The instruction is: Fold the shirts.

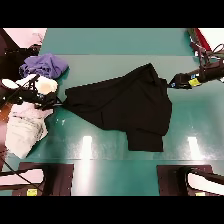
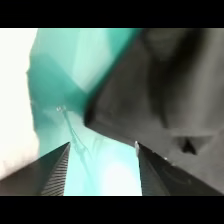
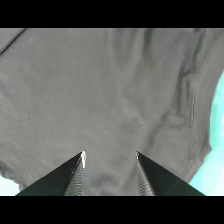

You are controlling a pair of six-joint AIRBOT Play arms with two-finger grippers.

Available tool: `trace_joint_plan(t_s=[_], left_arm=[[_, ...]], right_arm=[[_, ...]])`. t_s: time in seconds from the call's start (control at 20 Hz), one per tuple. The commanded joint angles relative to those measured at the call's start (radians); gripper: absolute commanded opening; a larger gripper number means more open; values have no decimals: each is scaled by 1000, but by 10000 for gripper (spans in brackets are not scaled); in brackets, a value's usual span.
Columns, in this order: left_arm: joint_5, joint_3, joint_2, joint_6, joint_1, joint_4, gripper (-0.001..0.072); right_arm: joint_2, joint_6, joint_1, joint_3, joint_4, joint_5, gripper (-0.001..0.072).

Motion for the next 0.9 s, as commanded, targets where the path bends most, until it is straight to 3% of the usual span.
trace_joint_plan(t_s=[0.0, 0.4, 0.45, 0.5, 0.55, 0.85], left_arm=[[23, -2, -56, -17, 1, -24, 480], [94, -2, -66, -16, 1, -74, 475], [91, -2, -66, -15, 1, -75, 348], [84, -2, -66, 0, 1, -81, 108], [71, -2, -66, 38, 1, -100, 53], [17, -2, -21, 61, 1, -93, 22]], right_arm=[[42, -2, 0, -66, 4, -28, 366], [42, 1, 0, -65, 5, -43, 365], [42, 8, 0, -65, 5, -43, 365], [42, 11, 0, -65, 5, -43, 365], [42, 11, 0, -65, 5, -42, 365], [42, 11, -23, -66, 3, 29, 366]])
